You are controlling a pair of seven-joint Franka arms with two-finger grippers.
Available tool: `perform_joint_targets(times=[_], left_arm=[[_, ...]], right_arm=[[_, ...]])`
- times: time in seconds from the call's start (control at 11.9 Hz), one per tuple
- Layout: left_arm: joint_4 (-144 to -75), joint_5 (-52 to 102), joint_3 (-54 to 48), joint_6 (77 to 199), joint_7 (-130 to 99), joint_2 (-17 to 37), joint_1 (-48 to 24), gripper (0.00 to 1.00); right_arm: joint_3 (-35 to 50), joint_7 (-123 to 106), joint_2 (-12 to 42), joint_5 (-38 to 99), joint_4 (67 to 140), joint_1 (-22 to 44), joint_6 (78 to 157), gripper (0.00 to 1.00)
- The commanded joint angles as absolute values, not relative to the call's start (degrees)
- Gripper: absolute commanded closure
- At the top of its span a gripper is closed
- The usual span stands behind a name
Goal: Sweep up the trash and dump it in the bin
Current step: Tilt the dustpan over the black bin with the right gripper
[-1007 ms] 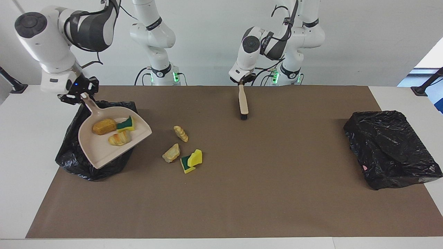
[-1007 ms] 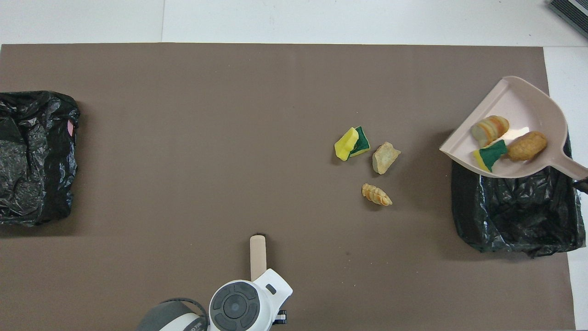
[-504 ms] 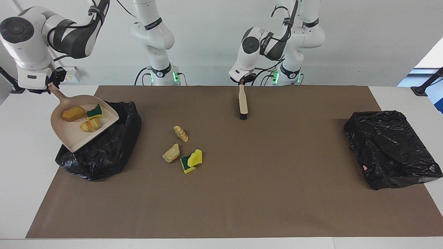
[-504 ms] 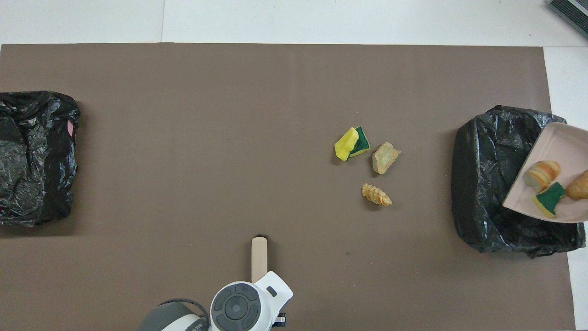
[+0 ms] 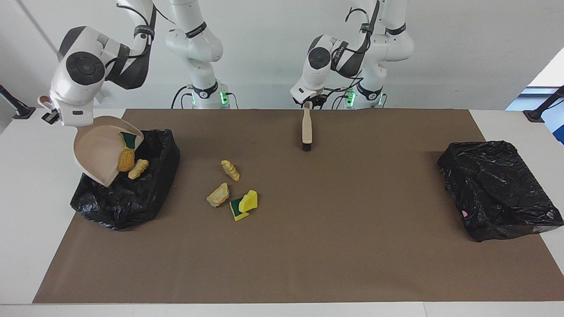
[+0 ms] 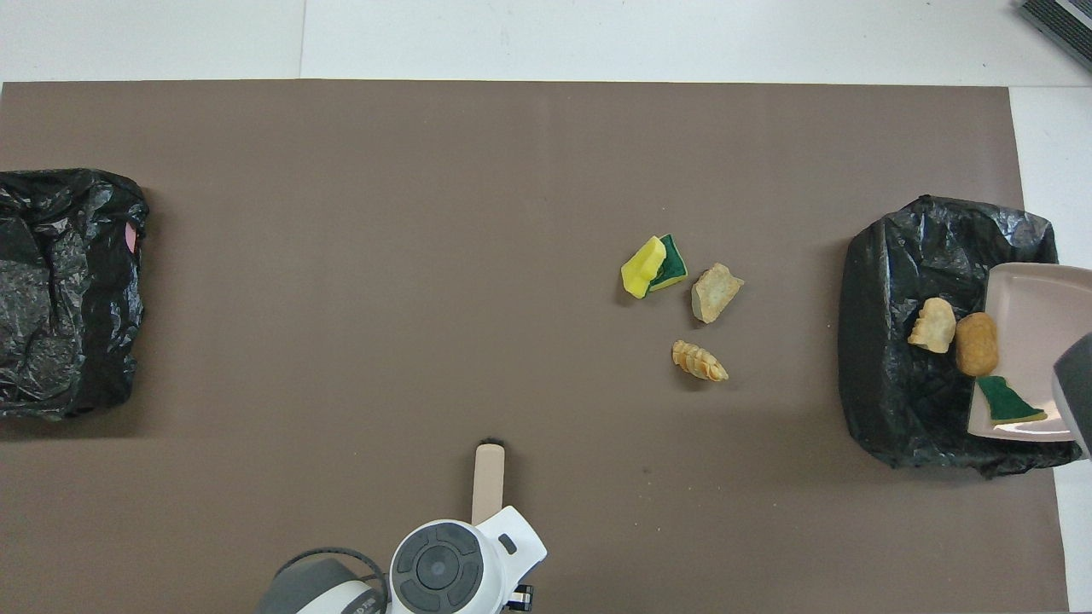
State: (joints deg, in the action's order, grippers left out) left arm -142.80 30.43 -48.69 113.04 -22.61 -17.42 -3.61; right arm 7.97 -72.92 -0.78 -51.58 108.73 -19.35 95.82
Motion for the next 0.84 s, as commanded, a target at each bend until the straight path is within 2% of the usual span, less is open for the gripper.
perform_joint_targets(times=[0.0,0.08,0.17,0.42,0.76], left_arm=[[-143.18,31.29,-48.34,114.6,-21.01,-16.62,-3.69,0.18],[-142.91,30.68,-48.25,116.87,-21.01,-15.92,-3.87,0.04],[-142.39,29.19,-48.25,119.85,-20.83,-14.26,-4.13,0.0],[-135.12,18.23,-42.65,120.33,-20.74,-6.36,-5.18,0.0],[-126.41,3.47,-33.86,117.25,-20.57,-4.13,-6.94,0.0]], right_arm=[[8.0,-73.48,0.08,-55.28,106.98,-18.11,95.46,1.0],[8.0,-73.39,0.52,-55.46,105.74,-17.58,93.45,1.0],[8.0,-73.39,1.22,-56.24,104.43,-15.75,91.51,1.0],[8.09,-70.77,2.72,-61.94,103.1,-12.84,90.62,1.0],[8.09,-67.41,4.3,-71.07,103.19,-7.05,87.89,1.0]])
